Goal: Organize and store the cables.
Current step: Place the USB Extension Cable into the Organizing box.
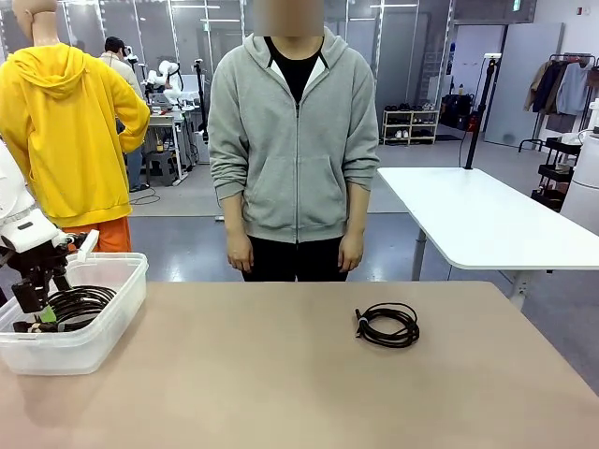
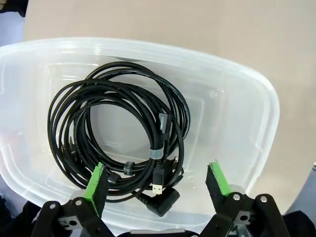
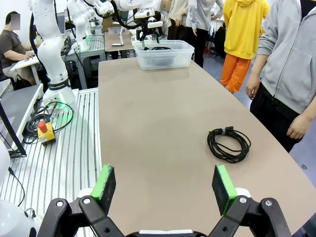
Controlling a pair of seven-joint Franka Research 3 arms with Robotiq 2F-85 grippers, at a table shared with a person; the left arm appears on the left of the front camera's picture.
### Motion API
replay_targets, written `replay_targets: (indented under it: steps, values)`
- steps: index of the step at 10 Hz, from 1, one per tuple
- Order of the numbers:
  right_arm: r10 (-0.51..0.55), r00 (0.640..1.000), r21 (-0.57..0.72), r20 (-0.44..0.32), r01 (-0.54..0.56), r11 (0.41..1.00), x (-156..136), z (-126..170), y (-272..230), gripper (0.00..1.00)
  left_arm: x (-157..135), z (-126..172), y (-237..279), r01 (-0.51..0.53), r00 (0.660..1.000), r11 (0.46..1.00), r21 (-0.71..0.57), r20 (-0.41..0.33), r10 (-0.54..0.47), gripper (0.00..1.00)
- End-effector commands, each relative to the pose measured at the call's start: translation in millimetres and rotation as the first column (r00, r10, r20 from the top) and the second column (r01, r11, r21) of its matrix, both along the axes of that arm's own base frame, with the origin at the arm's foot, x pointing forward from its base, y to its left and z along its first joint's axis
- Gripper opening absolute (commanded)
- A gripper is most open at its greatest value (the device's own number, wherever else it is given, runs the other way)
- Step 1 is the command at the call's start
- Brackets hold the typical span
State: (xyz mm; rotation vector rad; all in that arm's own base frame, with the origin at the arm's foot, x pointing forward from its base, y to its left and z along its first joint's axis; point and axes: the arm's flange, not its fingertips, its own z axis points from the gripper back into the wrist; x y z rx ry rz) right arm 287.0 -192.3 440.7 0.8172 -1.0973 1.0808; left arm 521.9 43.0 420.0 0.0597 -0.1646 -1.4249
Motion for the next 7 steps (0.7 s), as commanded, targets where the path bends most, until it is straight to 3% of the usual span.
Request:
replay_targets:
  steps: [1,7]
  values:
    - [0.004,1.000,0.008,0.023,-0.004,1.000,0.1,0.7,-0.6,1.00,5.0,-1.2,3.1,0.013,1.000,1.000,0.003,0.001,-0.013,1.00]
    - [0.004,1.000,0.008,0.023,-0.004,1.000,0.1,0.7,-0.6,1.00,5.0,-1.2,3.1,0.013,1.000,1.000,0.003,0.001,-0.013,1.00]
